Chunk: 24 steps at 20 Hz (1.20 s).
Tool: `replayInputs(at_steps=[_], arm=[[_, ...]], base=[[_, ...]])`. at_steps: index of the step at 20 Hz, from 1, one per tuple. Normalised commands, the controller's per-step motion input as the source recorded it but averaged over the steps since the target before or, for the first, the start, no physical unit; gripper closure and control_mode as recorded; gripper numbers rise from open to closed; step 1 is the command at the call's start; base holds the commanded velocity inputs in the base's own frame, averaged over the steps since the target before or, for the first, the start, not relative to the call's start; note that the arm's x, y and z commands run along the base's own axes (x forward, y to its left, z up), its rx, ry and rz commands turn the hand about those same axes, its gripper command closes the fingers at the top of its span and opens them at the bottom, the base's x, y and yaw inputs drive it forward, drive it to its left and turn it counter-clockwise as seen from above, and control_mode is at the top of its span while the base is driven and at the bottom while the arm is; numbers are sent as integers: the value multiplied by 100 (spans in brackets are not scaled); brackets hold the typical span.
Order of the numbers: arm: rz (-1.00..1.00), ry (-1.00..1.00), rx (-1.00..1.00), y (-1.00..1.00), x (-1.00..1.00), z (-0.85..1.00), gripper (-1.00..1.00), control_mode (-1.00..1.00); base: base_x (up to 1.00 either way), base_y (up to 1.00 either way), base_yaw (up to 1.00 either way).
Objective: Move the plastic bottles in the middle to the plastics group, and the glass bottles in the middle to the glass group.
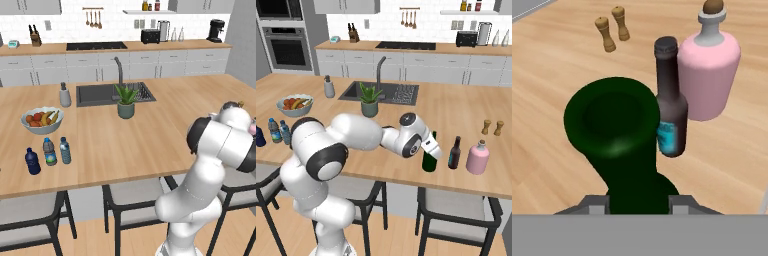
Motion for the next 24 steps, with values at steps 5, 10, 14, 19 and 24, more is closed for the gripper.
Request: replayInputs(at_steps=[5, 10, 14, 19, 24], arm=[[-2, -3, 0, 0, 0, -6, 100, -100], [-3, -2, 0, 0, 10, 2, 100, -100], [-3, -2, 0, 0, 8, 0, 100, -100], [-2, -2, 0, 0, 22, 0, 100, -100], [0, -1, 0, 0, 7, 0, 100, -100]], base=[[0, 0, 0], [0, 0, 0], [0, 0, 0], [0, 0, 0], [0, 0, 0]])
